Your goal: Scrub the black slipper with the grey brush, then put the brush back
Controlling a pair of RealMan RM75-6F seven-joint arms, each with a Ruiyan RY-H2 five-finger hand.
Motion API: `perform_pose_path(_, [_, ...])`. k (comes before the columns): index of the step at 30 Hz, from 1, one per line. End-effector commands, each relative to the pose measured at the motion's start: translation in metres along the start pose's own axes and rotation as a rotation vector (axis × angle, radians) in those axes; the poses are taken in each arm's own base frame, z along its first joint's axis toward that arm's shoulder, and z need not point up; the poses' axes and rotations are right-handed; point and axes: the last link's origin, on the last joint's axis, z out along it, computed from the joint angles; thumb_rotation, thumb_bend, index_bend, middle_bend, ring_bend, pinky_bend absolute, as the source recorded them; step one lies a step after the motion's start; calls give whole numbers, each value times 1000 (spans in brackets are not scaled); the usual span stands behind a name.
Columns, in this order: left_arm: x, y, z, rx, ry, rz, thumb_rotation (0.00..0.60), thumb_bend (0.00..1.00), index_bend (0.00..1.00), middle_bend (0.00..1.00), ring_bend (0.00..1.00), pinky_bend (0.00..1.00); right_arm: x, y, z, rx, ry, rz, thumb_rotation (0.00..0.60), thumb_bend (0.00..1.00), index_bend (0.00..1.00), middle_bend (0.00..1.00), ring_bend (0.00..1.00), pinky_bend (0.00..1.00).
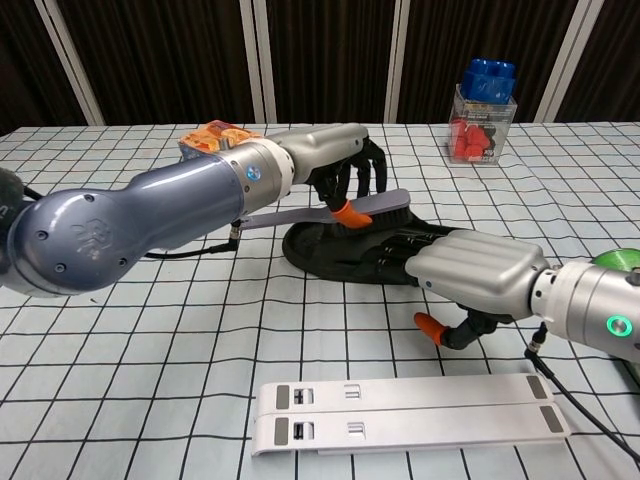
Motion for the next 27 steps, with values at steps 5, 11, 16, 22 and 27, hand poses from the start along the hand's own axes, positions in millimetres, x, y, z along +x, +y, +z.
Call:
perform_pose_path(5, [0, 1, 4, 16, -15, 28, 600, 757, 607, 705, 604, 543, 1, -2, -1, 3, 1, -5, 600, 676, 0, 0, 0, 98])
perform_pose_path(11, [4, -8, -7, 58, -49, 93, 600, 757, 604, 702, 604, 542, 2, -2, -3, 1, 7, -4, 600, 676, 0, 0, 0, 98])
perform_pose_path(16, [8, -13, -16, 92, -91, 126, 600, 756, 604, 701, 603, 542, 3, -4, -4, 1, 9, -4, 600, 675, 0, 0, 0, 98])
perform_pose_path(22, [15, -17, -24, 136, -123, 166, 600, 756, 604, 701, 603, 542, 2, -7, -4, 6, 6, -2, 600, 677, 0, 0, 0, 98])
perform_pose_path(27, [18, -11, -23, 136, -114, 144, 600, 756, 604, 702, 603, 542, 2, -9, -3, 10, 4, -2, 600, 675, 0, 0, 0, 99])
